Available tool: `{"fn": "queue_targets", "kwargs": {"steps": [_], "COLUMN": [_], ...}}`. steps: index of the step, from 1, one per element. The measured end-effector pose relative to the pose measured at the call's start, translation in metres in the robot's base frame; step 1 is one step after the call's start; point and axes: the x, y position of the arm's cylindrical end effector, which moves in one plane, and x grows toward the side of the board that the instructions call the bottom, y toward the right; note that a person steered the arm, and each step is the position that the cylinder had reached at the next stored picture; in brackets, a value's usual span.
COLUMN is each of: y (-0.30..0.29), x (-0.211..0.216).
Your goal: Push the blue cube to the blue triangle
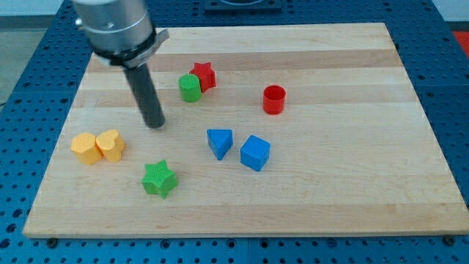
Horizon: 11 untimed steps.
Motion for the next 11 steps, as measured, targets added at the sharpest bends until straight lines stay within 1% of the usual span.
{"fn": "queue_targets", "kwargs": {"steps": [1, 2, 4, 5, 6, 7, 8, 9, 10, 11], "y": [0.018, 0.05, 0.052, 0.055, 0.073, 0.151, 0.243, 0.28, 0.18, 0.069], "x": [-0.015, -0.013, -0.013, -0.001, 0.016, 0.018, 0.057, 0.109, 0.104, 0.071]}}
